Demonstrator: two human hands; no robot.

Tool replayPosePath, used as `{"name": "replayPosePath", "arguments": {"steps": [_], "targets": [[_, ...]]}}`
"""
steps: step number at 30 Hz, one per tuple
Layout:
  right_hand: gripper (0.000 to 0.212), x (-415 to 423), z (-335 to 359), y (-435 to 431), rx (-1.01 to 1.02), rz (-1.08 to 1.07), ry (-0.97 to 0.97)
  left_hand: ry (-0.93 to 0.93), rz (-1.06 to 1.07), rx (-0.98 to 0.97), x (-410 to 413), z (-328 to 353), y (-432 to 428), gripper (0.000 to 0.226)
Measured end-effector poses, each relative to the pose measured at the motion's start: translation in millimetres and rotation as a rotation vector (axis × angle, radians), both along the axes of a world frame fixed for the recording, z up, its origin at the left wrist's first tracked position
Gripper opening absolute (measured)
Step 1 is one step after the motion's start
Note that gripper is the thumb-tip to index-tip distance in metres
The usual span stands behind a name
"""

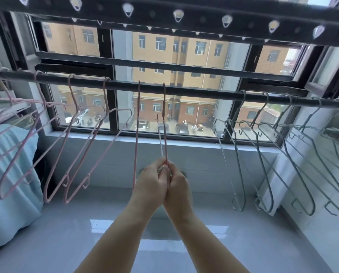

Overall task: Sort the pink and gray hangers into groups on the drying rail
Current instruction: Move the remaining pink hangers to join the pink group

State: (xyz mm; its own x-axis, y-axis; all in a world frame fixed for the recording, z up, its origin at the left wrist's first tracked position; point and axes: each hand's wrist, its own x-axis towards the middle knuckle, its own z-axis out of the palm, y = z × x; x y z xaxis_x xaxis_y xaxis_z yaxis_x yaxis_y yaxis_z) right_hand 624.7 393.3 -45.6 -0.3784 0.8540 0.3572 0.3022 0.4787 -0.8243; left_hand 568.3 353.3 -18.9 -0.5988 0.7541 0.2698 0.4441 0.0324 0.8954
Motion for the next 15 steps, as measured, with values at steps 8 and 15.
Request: {"name": "replayPosePath", "arguments": {"steps": [8,15], "targets": [[0.031,13,-7,-5,0.066,0.089,-0.030,-0.003,0.002,-0.032,4,-5,1,0.039],[0.033,33,-7,-8,0.002,0.133,-0.041,0.001,0.030,0.008,17,-9,7,0.042]]}}
